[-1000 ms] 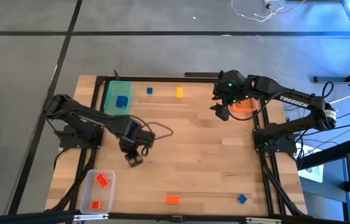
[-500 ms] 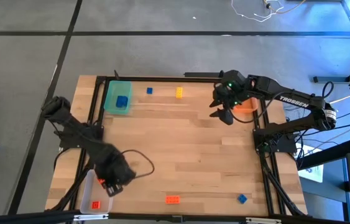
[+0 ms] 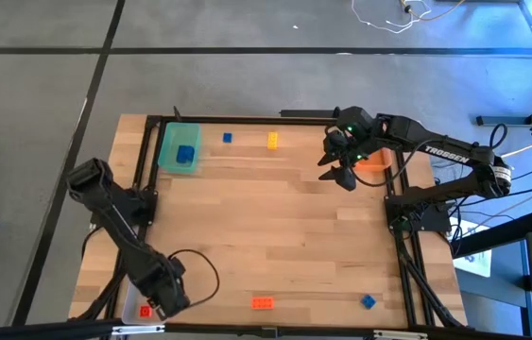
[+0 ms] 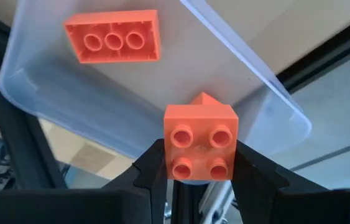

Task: Sort & place blocks by color
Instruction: Put the orange game piece into the transparent bin, then put the yellow game piece into the orange bin

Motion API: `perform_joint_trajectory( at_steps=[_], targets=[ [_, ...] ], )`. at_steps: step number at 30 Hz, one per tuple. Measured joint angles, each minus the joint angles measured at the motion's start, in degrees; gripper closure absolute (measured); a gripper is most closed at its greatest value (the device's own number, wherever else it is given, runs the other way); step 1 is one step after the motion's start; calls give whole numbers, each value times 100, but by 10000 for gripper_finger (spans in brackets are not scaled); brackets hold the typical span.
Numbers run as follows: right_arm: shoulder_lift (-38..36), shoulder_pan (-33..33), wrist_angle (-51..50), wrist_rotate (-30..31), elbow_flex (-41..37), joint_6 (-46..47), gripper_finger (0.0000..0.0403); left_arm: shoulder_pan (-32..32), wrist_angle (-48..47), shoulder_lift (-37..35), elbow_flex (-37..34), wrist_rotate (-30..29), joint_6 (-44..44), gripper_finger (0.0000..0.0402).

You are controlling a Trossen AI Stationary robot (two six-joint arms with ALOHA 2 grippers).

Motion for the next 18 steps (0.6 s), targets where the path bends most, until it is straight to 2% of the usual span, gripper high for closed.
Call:
perform_joint_trajectory(
  at_steps=[6, 12, 18],
  targets=[
    [0, 0, 0, 2, 0, 13, 157, -85, 59, 46, -215, -65, -33, 272],
    [0, 0, 0, 4, 0, 4, 157, -107, 57, 46, -389, -72, -32, 212],
    [0, 0, 0, 4, 0, 0, 157, -77, 61, 46, -428, -236, -15, 200]
  ],
)
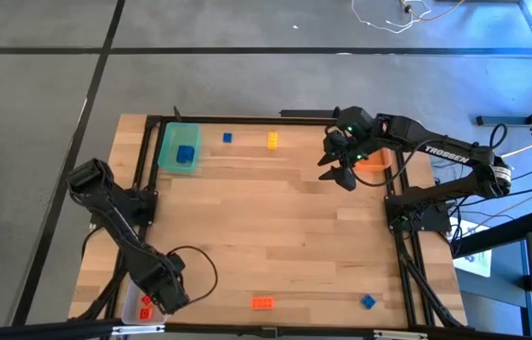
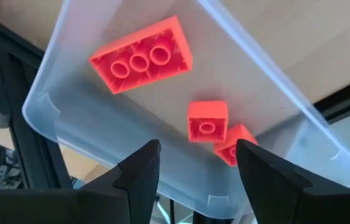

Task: Sort & place blocks by color
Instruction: Put the yellow game piece into the orange bin

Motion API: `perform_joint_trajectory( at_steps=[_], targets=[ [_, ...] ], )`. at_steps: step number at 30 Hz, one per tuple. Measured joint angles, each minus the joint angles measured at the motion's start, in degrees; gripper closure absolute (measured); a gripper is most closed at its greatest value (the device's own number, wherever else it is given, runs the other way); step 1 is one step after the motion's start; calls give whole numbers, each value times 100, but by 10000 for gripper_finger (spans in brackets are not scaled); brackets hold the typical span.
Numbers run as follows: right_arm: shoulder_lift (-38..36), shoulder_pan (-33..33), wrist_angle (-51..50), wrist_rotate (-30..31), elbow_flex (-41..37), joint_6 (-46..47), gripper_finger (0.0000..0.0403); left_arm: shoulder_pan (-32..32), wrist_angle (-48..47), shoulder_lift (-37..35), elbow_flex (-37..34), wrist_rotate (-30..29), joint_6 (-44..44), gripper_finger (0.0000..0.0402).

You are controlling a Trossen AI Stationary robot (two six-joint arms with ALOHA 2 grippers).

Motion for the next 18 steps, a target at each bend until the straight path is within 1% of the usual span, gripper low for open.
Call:
perform_joint_trajectory(
  at_steps=[3, 5, 10, 14, 16, 18],
  targets=[
    [0, 0, 0, 0, 0, 22, 157, -1, -3, -14, -2, -21, -65, 199],
    [0, 0, 2, 0, 0, 24, 157, 34, -28, -89, -1, -155, -292, 198],
    [-1, -1, 0, 2, 0, 37, 157, 251, -178, -620, 9, -863, -898, 198],
    [-2, 0, 2, 27, 0, 541, 157, 654, -451, -1084, 9, -1432, -1198, 197],
    [-2, 2, 12, 335, 0, 1056, 157, 944, -544, -1257, 9, -1812, -1214, 196],
    [-2, 1, 79, 928, 0, 1757, 157, 1272, -585, -1419, 9, -2266, -1097, 196]
  ],
)
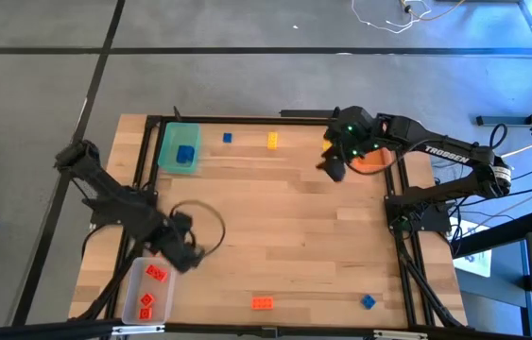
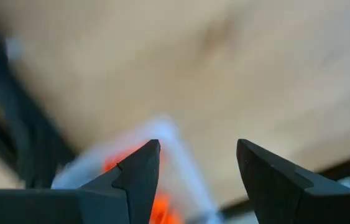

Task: Sort & place blocks by color
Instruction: Put the yellow game piece into the orange bin

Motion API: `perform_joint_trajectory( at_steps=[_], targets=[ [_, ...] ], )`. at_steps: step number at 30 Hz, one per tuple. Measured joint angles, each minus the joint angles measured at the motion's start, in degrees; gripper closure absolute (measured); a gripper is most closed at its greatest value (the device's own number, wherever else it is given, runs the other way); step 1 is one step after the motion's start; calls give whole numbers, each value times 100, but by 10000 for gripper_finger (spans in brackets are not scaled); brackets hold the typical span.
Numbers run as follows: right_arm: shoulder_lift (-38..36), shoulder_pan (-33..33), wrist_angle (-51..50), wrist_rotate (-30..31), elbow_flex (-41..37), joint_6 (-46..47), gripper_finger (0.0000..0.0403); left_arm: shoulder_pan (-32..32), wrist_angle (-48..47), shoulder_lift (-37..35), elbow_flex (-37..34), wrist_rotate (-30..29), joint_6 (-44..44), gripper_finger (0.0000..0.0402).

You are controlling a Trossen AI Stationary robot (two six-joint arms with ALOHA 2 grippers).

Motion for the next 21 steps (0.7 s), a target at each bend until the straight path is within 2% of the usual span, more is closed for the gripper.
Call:
perform_joint_trajectory(
  at_steps=[4, 8, 12, 16, 21],
  targets=[
    [0, -10, 230, 1185, 0, 1269, 157, 795, -23, -279, 0, -640, 672, 197],
    [38, -159, 428, 1628, 2, 1905, 157, 1691, 93, -371, 0, -1001, 1652, 196],
    [307, -508, 449, 2090, 2, 2136, 157, 2600, 528, -382, 0, -989, 2819, 196],
    [779, -923, 418, 2181, 2, 1994, 157, 3390, 1220, -371, 0, -1125, 3896, 196],
    [1492, -1429, 432, 1927, 2, 2000, 157, 4171, 1947, -369, 0, -1485, 5183, 196]
  ],
)
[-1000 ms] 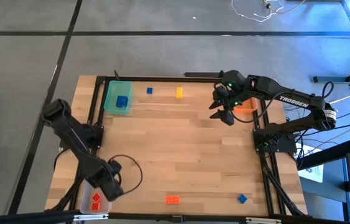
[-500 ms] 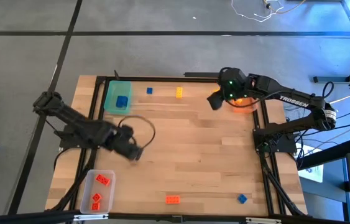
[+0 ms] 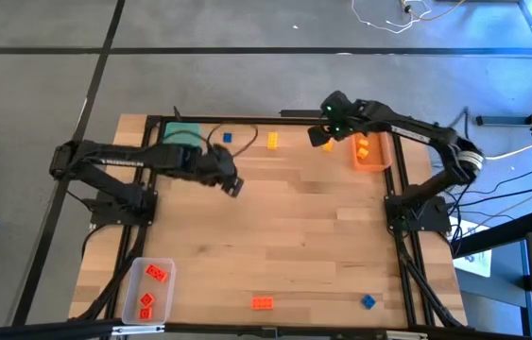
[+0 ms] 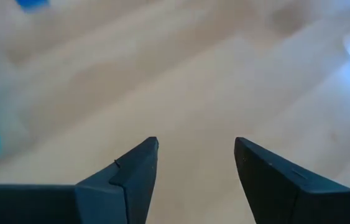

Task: Sort & place blocks by color
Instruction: Put the yellow game piece into the orange bin

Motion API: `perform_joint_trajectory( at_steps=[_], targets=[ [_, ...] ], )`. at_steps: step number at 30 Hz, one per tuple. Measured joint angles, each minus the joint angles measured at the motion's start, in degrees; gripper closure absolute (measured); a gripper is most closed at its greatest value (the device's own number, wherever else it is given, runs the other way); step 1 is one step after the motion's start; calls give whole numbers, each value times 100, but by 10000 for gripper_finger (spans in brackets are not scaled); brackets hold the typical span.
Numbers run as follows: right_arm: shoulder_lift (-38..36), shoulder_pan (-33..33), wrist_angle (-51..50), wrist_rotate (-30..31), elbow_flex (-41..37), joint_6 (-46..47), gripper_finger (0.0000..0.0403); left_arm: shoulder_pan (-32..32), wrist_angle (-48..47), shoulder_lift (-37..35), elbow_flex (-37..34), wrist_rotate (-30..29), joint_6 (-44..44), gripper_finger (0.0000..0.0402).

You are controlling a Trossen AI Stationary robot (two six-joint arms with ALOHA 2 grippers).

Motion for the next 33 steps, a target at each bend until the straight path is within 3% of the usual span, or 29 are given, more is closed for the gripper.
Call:
perform_joint_trajectory(
  at_steps=[10, 14, 25, 33],
  targets=[
    [1506, -546, 363, -45, 0, 665, 157, 1232, 1038, 0, 0, -665, 2841, 199],
    [1910, -561, 406, -47, 0, 1051, 157, 1661, 1281, 0, 0, -620, 3711, 199],
    [1999, -561, 444, -6, 198, 1215, 157, 2576, 1312, 2, 0, 288, 4639, 199],
    [1976, -528, -129, 380, 677, 1224, 157, 2736, 1312, 2, 0, 434, 4648, 199]
  ],
)
